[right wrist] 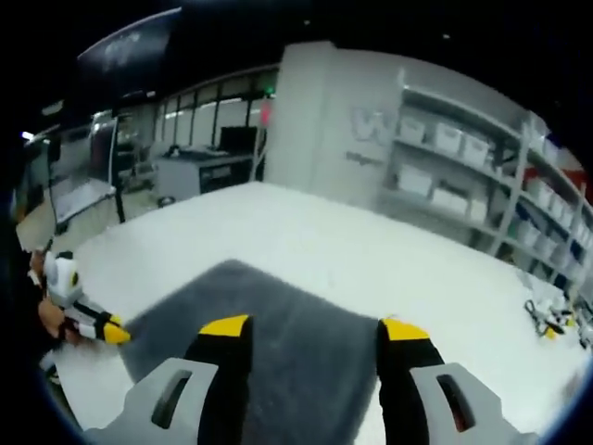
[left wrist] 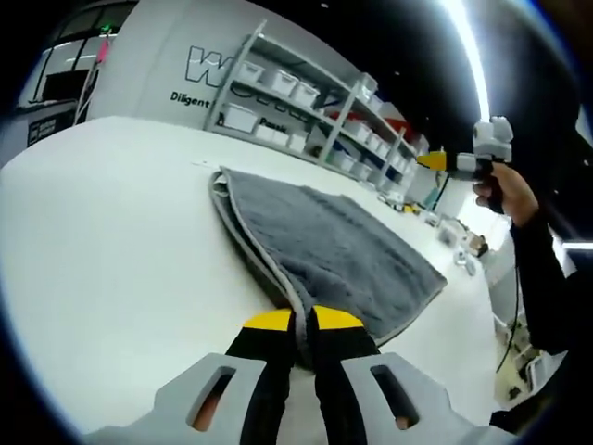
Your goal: Open the folded towel by lifting each exposed corner and separating the folded layers until the towel lies flat within the target outline without major curled edges
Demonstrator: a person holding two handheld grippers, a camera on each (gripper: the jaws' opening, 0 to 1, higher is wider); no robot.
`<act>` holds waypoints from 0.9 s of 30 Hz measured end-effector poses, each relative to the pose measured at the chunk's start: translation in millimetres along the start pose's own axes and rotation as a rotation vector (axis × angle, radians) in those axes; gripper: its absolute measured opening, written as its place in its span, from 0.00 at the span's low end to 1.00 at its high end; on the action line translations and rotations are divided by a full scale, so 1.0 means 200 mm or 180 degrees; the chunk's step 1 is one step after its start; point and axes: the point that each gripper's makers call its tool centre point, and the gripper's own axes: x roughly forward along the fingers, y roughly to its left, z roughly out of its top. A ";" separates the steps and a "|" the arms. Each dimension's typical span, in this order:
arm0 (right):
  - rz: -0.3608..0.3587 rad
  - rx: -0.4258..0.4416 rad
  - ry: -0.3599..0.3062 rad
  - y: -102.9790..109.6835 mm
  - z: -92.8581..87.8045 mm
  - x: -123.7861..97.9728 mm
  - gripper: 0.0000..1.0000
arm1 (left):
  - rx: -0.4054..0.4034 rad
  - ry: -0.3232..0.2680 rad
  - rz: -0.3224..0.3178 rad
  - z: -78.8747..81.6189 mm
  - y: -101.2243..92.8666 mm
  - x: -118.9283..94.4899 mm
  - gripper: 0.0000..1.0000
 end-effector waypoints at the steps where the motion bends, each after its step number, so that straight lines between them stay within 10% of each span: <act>1: 0.0004 -0.0003 -0.0002 0.00 0.01 0.00 0.53 | 0.0007 0.0002 0.0002 0.00 0.00 0.00 0.05; 8: 0.0156 -0.0069 0.0090 0.00 0.11 0.10 0.57 | 0.0072 0.0006 0.0037 0.01 0.01 0.01 0.05; 19: 0.0518 -0.0601 0.0306 0.32 0.30 0.42 0.62 | 0.0052 0.0036 0.0055 0.01 0.01 0.00 0.05; 22: 0.0673 -0.0697 0.0363 0.38 0.31 0.46 0.75 | 0.0054 0.0039 0.0060 0.01 0.01 0.00 0.05; 23: 0.0771 -0.0784 0.0442 0.40 0.29 0.46 0.94 | 0.0054 0.0031 0.0057 0.01 0.01 -0.01 0.05; 27: 0.0831 -0.1032 0.0519 0.45 0.32 0.54 1.00 | 0.0062 0.0035 0.0038 0.02 0.02 -0.01 0.05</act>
